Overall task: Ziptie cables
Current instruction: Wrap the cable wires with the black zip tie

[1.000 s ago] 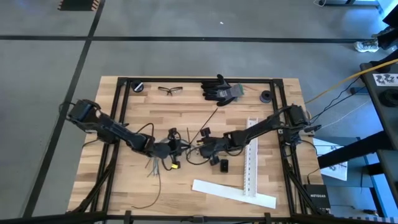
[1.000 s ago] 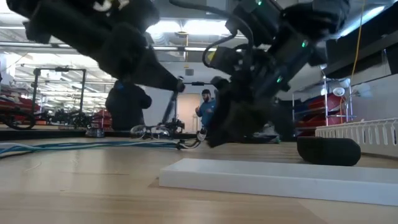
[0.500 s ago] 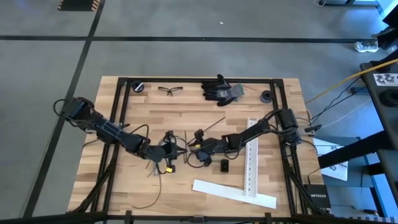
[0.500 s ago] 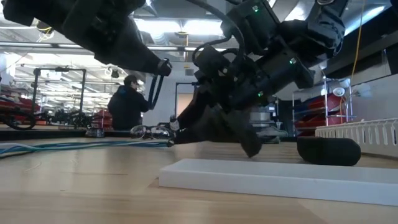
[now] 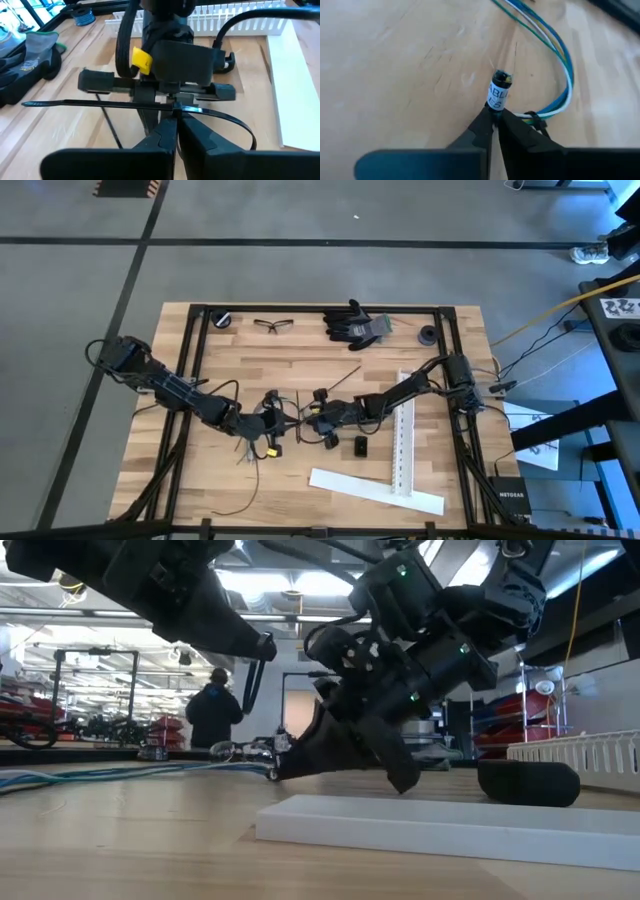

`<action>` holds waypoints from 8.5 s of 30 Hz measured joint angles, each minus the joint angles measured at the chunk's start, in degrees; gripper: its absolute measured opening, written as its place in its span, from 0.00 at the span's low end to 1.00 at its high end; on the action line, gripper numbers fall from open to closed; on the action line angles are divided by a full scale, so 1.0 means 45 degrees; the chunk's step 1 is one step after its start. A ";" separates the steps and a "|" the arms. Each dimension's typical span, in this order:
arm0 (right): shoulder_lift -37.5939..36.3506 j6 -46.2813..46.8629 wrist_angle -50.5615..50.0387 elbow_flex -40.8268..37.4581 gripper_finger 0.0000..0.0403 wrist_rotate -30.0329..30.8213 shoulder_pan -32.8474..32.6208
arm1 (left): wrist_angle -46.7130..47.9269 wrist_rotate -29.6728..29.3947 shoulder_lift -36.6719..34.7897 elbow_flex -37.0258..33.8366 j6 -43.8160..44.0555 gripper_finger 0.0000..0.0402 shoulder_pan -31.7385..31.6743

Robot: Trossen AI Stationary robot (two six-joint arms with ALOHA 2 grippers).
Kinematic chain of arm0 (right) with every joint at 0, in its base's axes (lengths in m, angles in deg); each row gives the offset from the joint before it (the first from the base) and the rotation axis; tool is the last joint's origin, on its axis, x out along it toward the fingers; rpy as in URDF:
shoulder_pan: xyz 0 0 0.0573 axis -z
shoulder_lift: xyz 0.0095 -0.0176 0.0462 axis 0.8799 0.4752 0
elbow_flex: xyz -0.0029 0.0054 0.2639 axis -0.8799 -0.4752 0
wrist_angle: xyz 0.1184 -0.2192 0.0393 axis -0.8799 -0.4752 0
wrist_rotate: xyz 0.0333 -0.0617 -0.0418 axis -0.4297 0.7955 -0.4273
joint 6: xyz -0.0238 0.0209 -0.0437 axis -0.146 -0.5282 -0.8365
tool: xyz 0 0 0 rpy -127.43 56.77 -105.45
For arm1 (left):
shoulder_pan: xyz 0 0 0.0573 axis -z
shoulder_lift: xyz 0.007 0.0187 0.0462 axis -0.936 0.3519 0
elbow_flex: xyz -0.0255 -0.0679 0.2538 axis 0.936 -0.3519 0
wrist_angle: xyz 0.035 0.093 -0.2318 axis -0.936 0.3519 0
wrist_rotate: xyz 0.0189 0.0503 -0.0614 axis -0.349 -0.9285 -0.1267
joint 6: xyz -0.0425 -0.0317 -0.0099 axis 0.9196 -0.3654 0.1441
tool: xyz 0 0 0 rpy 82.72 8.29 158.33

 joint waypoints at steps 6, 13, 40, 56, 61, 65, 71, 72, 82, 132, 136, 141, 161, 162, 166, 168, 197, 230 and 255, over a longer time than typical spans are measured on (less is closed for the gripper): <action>-0.0995 0.1959 -0.0207 0.0040 0.00 -0.0376 0.0000 | 0.1108 -0.0001 0.0005 0.0686 0.0830 0.00 -0.0194; -0.1983 0.3293 -0.0973 0.0069 0.00 -0.1292 -0.0039 | 0.3454 0.0010 0.0005 0.1715 0.1536 0.00 -0.1124; -0.1932 0.4203 -0.1036 0.0069 0.00 -0.1372 -0.0121 | 0.3970 0.2291 0.1541 0.1706 0.2367 0.15 -0.2040; -0.1932 0.4135 -0.1144 0.0084 0.00 -0.1313 -0.0117 | 0.2904 0.3541 0.0509 0.1530 0.0689 0.33 -0.1792; -0.1932 0.4133 -0.1144 0.0084 0.00 -0.1296 -0.0117 | 0.2687 0.3338 0.0756 0.1520 0.0398 0.24 -0.1797; -0.1932 0.4193 -0.1138 0.0084 0.00 -0.1255 -0.0112 | 0.2059 0.3010 0.0831 0.1515 -0.0262 0.05 -0.1680; -0.1937 0.4584 -0.1247 0.0091 0.01 -0.1255 -0.0107 | 0.2139 0.2951 0.0769 0.1511 -0.0611 0.01 -0.1673; -0.1947 0.4659 -0.1292 0.0100 0.02 -0.1255 -0.0107 | 0.2177 0.2936 0.0747 0.1511 -0.0689 0.01 -0.1677; -0.2281 0.4318 -0.3245 0.0079 0.27 -0.0079 -0.0107 | 0.2496 0.2914 0.0462 0.1515 -0.0982 0.01 -0.1522; -0.3953 1.0518 -0.4874 0.0741 0.02 -0.1368 -0.0453 | 0.3007 0.2832 -0.0252 0.1520 -0.0898 0.01 -0.1492; -0.3953 1.0189 -0.4936 0.0740 0.01 -0.1130 -0.0103 | 0.2814 0.2797 -0.0610 0.1515 -0.1197 0.01 -0.1075; -0.3948 1.0191 -0.5057 0.0749 0.00 -0.0811 0.0184 | 0.2458 0.2893 -0.0878 0.1515 -0.1552 0.01 -0.0682; -0.3137 1.0189 -0.5795 0.0749 0.00 -0.0682 0.0753 | 0.1676 0.2879 -0.3010 0.1750 -0.2166 0.01 0.0924; -0.3137 1.0187 -0.5721 0.0749 0.00 -0.0682 0.0815 | 0.1681 0.2920 -0.3100 0.1753 -0.2163 0.01 0.1003; -0.3137 1.0099 -0.5687 0.0749 0.00 -0.0678 0.1045 | 0.1758 0.2880 -0.3330 0.1753 -0.2261 0.01 0.1285; -0.3137 1.0090 -0.5676 0.0749 0.00 -0.0682 0.1093 | 0.1732 0.2878 -0.3489 0.1753 -0.2394 0.01 0.1452; -0.2476 0.9907 -0.4608 0.0740 0.00 -0.1354 0.1059 | 0.2534 0.2890 -0.2103 0.1355 -0.1259 0.01 0.0859; -0.2476 0.8744 -0.4864 0.0740 0.00 -0.1027 0.1049 | 0.3479 0.1545 -0.0941 0.1020 0.2252 0.41 -0.0410; -0.2476 0.8540 -0.5127 0.0740 0.00 -0.1032 0.1054 | -0.2167 0.1501 0.4273 0.0543 0.3242 0.41 -0.2915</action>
